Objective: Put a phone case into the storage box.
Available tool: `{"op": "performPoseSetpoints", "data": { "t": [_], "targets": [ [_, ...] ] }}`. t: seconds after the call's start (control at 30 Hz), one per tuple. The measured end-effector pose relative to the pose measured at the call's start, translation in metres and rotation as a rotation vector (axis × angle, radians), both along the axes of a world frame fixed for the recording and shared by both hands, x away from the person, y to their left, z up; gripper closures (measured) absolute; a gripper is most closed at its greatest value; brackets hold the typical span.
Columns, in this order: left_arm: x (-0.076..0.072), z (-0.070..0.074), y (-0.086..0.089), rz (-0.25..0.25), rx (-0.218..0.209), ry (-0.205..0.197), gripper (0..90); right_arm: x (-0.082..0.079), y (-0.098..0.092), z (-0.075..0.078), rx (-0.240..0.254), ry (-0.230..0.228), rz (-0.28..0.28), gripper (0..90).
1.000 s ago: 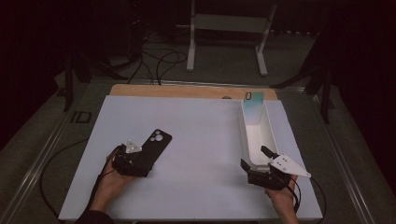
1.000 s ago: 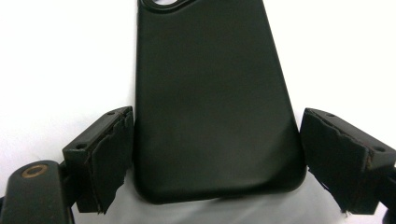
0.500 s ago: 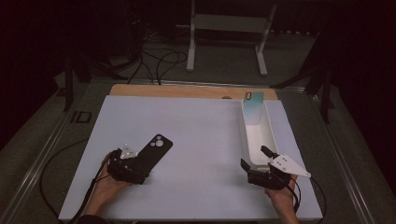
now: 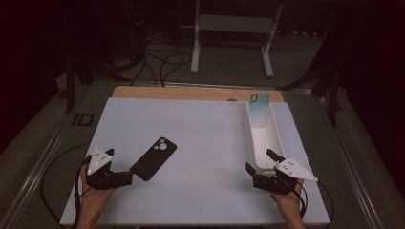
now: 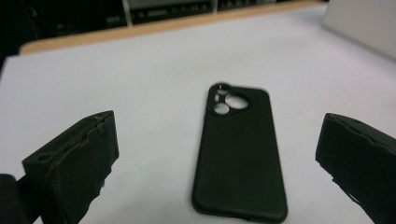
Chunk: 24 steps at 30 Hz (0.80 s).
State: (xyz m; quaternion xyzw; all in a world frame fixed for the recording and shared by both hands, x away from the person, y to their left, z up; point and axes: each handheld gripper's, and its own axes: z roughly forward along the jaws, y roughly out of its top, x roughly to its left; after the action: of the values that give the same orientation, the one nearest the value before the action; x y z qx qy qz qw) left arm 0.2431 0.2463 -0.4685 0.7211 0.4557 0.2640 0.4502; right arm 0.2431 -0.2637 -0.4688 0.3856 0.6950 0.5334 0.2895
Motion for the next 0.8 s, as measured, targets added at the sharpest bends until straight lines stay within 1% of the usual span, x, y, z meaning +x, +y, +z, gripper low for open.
{"op": "performPoseSetpoints", "data": {
  "t": [0.03,0.07,0.1,0.13,0.17,0.2,0.27,0.37,0.47,0.53,0.7,0.8],
  "targets": [
    [0.0,0.0,0.0,0.0,0.0,0.0,0.0,0.0,0.0,0.0,0.0,0.0,0.0,8.6],
    [-0.007,0.002,0.002,0.017,-0.001,-0.025,0.0,0.0,-0.001,0.0,0.002,-0.001,-0.001,8.6],
    [-0.007,0.002,0.002,0.017,-0.001,-0.025,0.0,0.0,-0.001,0.0,0.001,-0.001,-0.001,8.6],
    [-0.014,0.003,0.004,0.017,-0.019,-0.044,0.0,0.0,-0.001,0.0,0.002,-0.004,-0.001,8.6],
    [-0.014,0.003,0.004,0.017,-0.019,-0.044,0.0,0.0,-0.001,0.0,0.002,-0.004,-0.001,8.6],
    [-0.02,0.004,0.004,0.012,-0.02,-0.059,0.0,-0.001,-0.001,0.0,0.005,-0.007,-0.002,8.6],
    [-0.024,0.005,0.005,0.011,-0.018,-0.072,0.0,-0.001,-0.001,0.0,0.008,-0.008,0.0,8.6],
    [-0.026,0.006,0.006,0.007,-0.022,-0.079,0.0,-0.002,-0.002,0.001,0.009,-0.012,0.001,8.6],
    [-0.026,0.005,0.006,0.007,-0.019,-0.077,0.0,-0.002,-0.003,0.001,0.006,-0.014,-0.001,8.6],
    [-0.024,0.004,0.006,0.004,-0.014,-0.065,0.0,-0.002,-0.004,0.0,0.009,-0.02,-0.002,8.6],
    [-0.023,0.005,0.005,-0.001,-0.014,-0.05,0.0,-0.002,-0.005,0.0,0.011,-0.022,0.003,8.7],
    [-0.021,0.007,0.004,0.001,0.002,-0.039,0.0,-0.002,-0.005,0.001,0.012,-0.042,0.0,8.7]
  ]
}}
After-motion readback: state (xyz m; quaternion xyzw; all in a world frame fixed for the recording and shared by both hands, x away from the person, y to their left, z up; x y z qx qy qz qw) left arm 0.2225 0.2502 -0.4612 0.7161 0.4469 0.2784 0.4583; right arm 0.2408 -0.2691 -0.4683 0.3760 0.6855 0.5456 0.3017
